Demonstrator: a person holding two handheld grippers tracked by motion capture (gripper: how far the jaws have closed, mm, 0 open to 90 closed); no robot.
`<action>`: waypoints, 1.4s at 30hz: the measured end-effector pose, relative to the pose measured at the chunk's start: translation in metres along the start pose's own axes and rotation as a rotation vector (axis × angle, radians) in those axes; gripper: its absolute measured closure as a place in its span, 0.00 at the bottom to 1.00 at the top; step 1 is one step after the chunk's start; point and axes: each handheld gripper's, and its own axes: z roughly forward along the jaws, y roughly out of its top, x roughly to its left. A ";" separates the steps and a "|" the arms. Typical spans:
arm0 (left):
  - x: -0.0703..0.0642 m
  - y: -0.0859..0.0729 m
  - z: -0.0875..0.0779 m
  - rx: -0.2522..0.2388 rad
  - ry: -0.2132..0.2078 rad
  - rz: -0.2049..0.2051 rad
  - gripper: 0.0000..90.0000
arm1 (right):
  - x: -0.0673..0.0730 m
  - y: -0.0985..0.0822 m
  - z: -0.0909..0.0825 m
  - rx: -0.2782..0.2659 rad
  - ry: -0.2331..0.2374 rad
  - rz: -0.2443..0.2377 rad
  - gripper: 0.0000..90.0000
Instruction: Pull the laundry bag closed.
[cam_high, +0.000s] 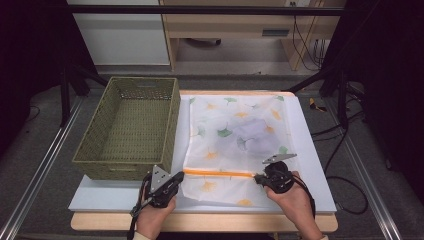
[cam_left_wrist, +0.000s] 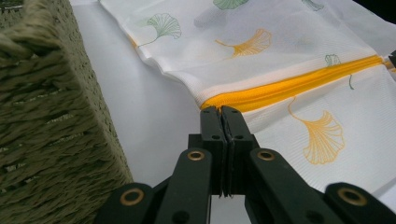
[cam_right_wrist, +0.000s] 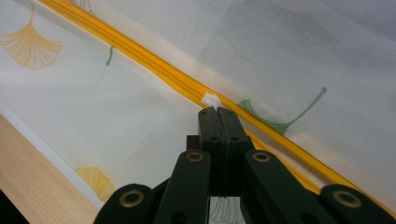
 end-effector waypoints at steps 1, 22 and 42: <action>0.000 0.000 0.000 0.000 -0.001 -0.002 0.99 | -0.001 -0.001 0.000 0.000 0.001 0.005 1.00; -0.001 -0.001 0.001 0.000 -0.001 -0.011 0.99 | 0.002 -0.006 -0.003 -0.018 -0.030 0.005 1.00; -0.002 0.000 0.001 -0.002 0.002 -0.020 0.99 | -0.016 -0.015 -0.013 -0.049 -0.068 0.020 1.00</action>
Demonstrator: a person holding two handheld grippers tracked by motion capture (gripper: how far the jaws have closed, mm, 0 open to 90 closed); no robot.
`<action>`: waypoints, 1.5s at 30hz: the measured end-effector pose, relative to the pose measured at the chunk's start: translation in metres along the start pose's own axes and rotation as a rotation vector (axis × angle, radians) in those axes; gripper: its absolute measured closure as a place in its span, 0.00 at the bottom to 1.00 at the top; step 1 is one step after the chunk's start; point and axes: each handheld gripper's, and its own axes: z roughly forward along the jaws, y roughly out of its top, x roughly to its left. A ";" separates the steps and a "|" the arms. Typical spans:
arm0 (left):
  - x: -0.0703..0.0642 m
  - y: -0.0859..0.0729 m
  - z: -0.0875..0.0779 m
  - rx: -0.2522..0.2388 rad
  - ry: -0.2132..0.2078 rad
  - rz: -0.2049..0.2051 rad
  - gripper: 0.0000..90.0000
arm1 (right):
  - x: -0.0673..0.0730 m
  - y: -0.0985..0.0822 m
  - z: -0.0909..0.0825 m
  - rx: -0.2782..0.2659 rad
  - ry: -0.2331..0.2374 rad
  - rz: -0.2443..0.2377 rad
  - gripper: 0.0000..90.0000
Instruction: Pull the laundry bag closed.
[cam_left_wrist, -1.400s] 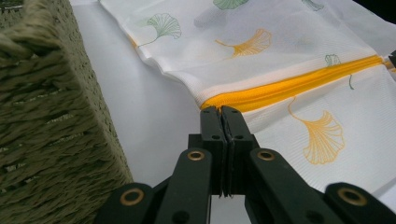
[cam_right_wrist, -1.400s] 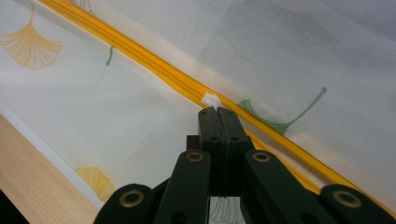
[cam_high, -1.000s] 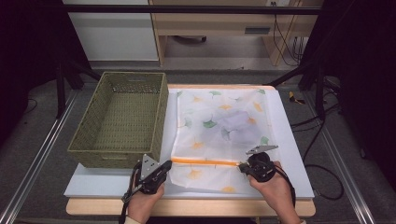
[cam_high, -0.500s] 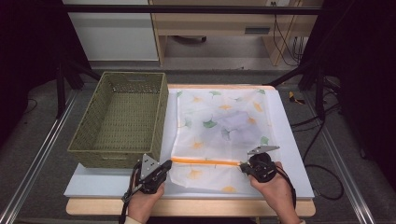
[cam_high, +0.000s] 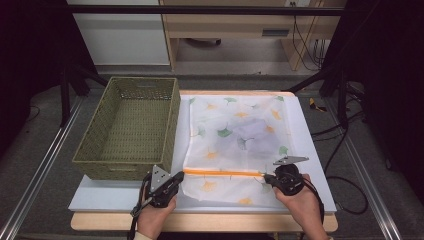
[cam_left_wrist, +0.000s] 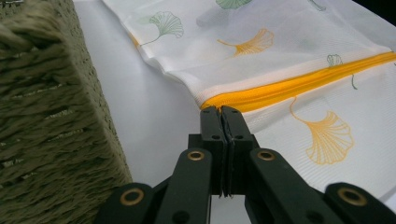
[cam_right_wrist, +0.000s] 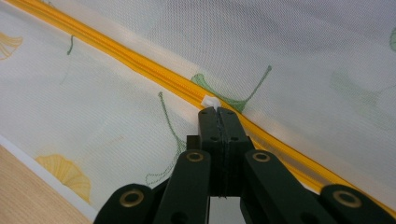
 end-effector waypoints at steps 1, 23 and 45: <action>0.000 0.000 0.000 0.000 -0.002 0.001 0.99 | 0.000 0.000 -0.001 -0.004 -0.001 -0.002 1.00; -0.002 -0.001 -0.002 0.000 0.002 0.013 0.99 | -0.008 -0.006 -0.012 -0.053 -0.034 -0.002 1.00; -0.001 -0.001 -0.001 0.001 0.005 0.008 0.99 | -0.013 -0.013 -0.016 -0.041 -0.048 0.014 1.00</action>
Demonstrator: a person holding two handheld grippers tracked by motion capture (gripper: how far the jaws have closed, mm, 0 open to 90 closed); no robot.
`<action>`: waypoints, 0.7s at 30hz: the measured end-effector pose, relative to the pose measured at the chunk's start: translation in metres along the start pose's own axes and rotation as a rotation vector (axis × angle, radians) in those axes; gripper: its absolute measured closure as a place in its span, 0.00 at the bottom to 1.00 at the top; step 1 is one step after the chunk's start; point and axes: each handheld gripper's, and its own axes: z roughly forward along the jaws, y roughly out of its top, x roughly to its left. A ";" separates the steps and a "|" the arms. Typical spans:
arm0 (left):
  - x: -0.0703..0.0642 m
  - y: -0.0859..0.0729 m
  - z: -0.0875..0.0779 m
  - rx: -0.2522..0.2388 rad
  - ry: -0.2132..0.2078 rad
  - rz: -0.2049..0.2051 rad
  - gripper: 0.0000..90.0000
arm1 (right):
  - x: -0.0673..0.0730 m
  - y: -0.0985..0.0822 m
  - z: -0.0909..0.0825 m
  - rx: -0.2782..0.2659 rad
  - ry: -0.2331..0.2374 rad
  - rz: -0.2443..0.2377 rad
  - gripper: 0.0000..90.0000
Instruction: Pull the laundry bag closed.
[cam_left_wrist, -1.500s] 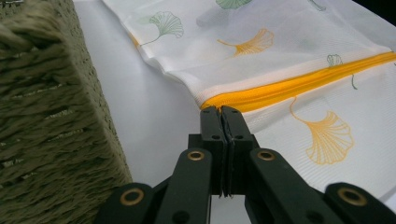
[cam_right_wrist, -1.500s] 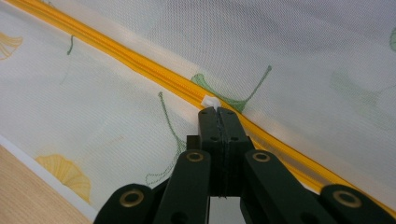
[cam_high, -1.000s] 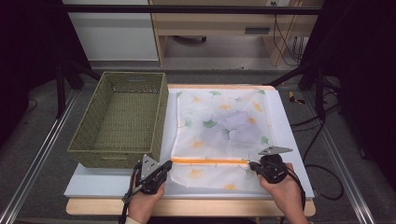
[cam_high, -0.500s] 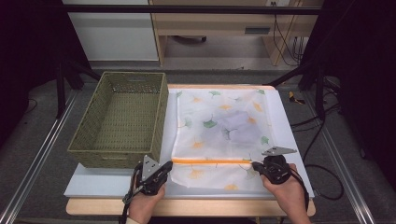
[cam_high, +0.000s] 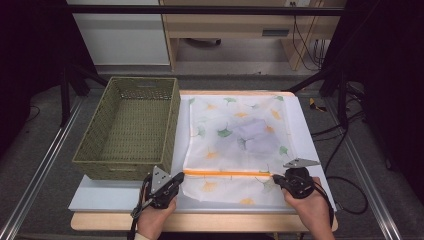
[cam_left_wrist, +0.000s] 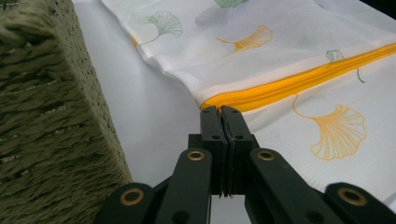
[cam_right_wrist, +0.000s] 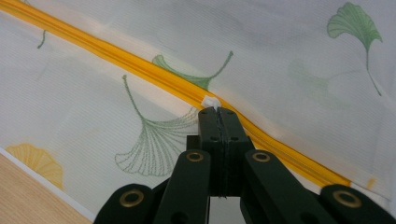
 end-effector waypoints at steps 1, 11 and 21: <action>0.000 0.000 0.000 0.000 0.001 0.000 0.99 | -0.001 -0.001 -0.001 0.000 0.001 0.003 1.00; 0.000 0.000 0.000 -0.001 0.000 -0.001 0.99 | -0.004 -0.004 -0.002 0.003 -0.001 0.012 1.00; -0.001 0.000 0.000 0.000 -0.002 0.001 0.99 | -0.010 -0.008 -0.003 0.011 0.001 0.027 1.00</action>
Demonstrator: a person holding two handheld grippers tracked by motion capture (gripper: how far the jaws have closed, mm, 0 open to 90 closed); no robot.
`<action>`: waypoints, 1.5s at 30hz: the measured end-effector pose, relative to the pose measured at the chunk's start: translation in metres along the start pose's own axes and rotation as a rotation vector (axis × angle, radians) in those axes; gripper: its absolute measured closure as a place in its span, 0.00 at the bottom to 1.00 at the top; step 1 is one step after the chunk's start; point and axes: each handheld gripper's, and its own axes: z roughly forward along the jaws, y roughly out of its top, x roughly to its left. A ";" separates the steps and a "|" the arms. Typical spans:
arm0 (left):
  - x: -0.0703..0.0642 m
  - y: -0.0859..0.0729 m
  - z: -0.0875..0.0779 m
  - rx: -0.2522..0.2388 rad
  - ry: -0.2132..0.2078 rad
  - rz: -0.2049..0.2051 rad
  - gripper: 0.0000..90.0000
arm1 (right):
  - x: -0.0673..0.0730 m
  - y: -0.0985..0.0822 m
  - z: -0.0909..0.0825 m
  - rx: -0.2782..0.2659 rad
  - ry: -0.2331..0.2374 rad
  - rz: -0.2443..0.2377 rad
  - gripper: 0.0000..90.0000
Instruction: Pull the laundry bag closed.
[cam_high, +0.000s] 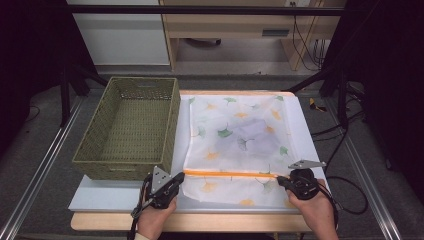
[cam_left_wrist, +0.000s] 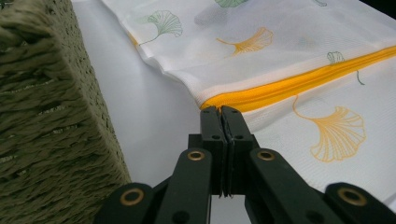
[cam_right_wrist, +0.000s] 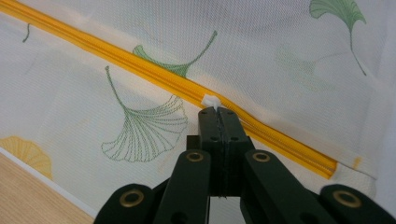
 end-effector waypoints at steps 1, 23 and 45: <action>0.000 0.000 0.000 0.000 0.000 0.000 0.99 | 0.000 0.000 0.000 0.001 0.001 0.001 1.00; 0.001 0.000 -0.001 -0.001 0.004 -0.002 0.99 | -0.019 -0.010 -0.006 0.019 -0.012 0.062 1.00; 0.001 0.000 0.000 0.001 0.005 -0.003 0.99 | -0.037 -0.020 -0.012 0.020 -0.034 0.107 1.00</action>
